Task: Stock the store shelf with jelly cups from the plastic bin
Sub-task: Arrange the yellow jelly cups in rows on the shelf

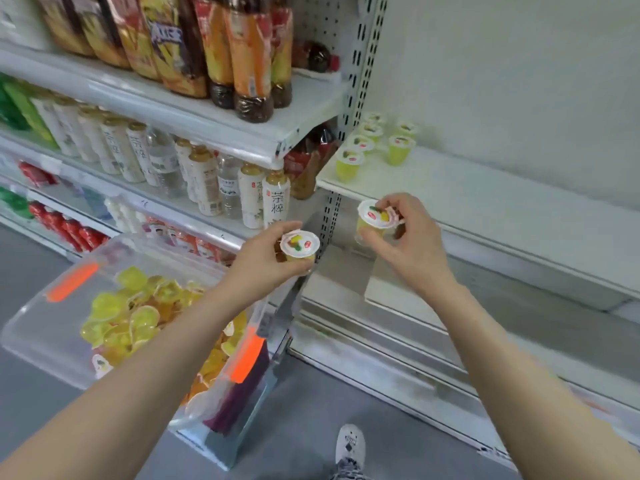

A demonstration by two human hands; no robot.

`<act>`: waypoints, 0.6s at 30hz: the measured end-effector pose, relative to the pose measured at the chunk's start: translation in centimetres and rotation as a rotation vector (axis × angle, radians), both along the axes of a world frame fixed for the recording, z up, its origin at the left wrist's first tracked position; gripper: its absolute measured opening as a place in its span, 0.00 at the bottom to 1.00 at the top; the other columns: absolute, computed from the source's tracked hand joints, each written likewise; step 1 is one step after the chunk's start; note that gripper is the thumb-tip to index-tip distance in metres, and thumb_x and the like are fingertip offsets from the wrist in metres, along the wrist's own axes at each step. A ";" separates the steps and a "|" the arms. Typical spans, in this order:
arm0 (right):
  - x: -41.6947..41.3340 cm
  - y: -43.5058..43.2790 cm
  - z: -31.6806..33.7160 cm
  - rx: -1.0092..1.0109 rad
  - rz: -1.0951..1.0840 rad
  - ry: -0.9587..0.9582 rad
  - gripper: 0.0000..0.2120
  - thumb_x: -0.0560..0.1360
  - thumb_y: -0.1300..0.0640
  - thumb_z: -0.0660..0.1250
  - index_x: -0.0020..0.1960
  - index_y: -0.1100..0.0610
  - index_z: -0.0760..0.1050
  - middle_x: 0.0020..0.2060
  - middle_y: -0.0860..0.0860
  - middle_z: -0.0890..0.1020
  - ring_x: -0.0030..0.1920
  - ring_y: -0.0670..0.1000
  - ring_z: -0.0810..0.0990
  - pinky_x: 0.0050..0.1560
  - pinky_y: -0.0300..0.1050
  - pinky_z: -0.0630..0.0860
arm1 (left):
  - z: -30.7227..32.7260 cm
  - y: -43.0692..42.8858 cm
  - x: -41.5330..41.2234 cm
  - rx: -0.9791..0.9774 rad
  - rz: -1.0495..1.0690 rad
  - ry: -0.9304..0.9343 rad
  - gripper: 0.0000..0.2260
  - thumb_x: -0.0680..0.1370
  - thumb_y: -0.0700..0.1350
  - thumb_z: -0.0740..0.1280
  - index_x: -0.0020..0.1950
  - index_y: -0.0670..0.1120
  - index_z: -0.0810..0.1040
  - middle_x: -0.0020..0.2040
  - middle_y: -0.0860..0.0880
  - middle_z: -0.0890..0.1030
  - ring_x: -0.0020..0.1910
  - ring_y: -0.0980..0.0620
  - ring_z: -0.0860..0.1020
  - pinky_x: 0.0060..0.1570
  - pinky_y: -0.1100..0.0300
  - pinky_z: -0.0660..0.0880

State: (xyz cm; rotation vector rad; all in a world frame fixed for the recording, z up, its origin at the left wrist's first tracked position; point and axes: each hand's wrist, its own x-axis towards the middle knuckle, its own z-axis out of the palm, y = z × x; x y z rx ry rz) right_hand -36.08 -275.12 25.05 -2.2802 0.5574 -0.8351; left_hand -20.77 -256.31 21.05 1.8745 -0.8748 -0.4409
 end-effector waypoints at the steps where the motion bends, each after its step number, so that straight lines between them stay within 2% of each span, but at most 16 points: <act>1: -0.1 -1.7 1.1 -0.016 -0.028 -0.012 0.14 0.70 0.51 0.73 0.52 0.47 0.72 0.47 0.43 0.77 0.46 0.44 0.75 0.46 0.43 0.72 | 0.7 -1.4 -0.3 0.006 -0.009 -0.037 0.27 0.65 0.54 0.77 0.62 0.58 0.75 0.54 0.59 0.80 0.53 0.59 0.80 0.55 0.61 0.76; 4: 0.2 -6.9 3.7 -0.044 -0.096 0.010 0.15 0.70 0.50 0.72 0.53 0.47 0.71 0.49 0.44 0.78 0.47 0.47 0.76 0.50 0.48 0.75 | 2.5 -5.3 -0.9 0.005 -0.015 -0.130 0.23 0.68 0.49 0.78 0.60 0.58 0.75 0.53 0.59 0.78 0.50 0.59 0.78 0.40 0.65 0.73; 5: 0.5 -8.5 4.4 -0.051 -0.111 0.045 0.16 0.70 0.50 0.72 0.54 0.48 0.71 0.50 0.45 0.79 0.47 0.48 0.77 0.51 0.48 0.74 | 3.0 -6.5 -1.0 0.014 -0.020 -0.181 0.23 0.68 0.49 0.77 0.61 0.57 0.75 0.54 0.57 0.76 0.49 0.59 0.77 0.38 0.66 0.72; 8: 2.2 -12.4 5.4 -0.080 -0.118 0.182 0.18 0.69 0.52 0.72 0.57 0.52 0.71 0.54 0.48 0.79 0.52 0.52 0.77 0.51 0.46 0.71 | 4.1 -9.4 -0.7 0.046 -0.013 -0.310 0.23 0.69 0.49 0.76 0.63 0.54 0.75 0.55 0.54 0.74 0.52 0.58 0.74 0.47 0.68 0.68; 10: 3.7 -14.0 5.3 -0.111 -0.101 0.253 0.18 0.69 0.52 0.72 0.57 0.53 0.73 0.55 0.51 0.80 0.55 0.54 0.77 0.51 0.44 0.69 | 4.4 -10.9 -0.4 0.078 0.011 -0.354 0.26 0.68 0.51 0.75 0.65 0.51 0.75 0.57 0.51 0.75 0.57 0.55 0.73 0.51 0.65 0.66; 13: 5.9 -15.4 4.6 -0.116 -0.055 0.346 0.18 0.70 0.51 0.72 0.57 0.53 0.73 0.58 0.52 0.79 0.58 0.55 0.77 0.50 0.42 0.67 | 4.6 -12.2 0.0 0.110 0.039 -0.390 0.28 0.69 0.53 0.74 0.67 0.49 0.74 0.57 0.50 0.75 0.58 0.54 0.73 0.49 0.66 0.63; 15: 7.2 -16.1 4.1 -0.125 -0.026 0.373 0.17 0.71 0.52 0.72 0.56 0.54 0.73 0.58 0.51 0.79 0.58 0.55 0.77 0.51 0.44 0.69 | 4.8 -12.6 0.3 0.119 0.057 -0.429 0.26 0.69 0.52 0.74 0.66 0.50 0.75 0.56 0.50 0.76 0.57 0.54 0.74 0.51 0.63 0.66; 18: 8.3 -16.7 3.1 -0.151 -0.016 0.380 0.15 0.70 0.51 0.72 0.53 0.53 0.73 0.53 0.52 0.80 0.54 0.56 0.77 0.47 0.45 0.68 | 4.9 -12.7 0.7 0.120 0.064 -0.508 0.25 0.69 0.56 0.73 0.63 0.51 0.76 0.54 0.52 0.77 0.55 0.54 0.74 0.53 0.56 0.72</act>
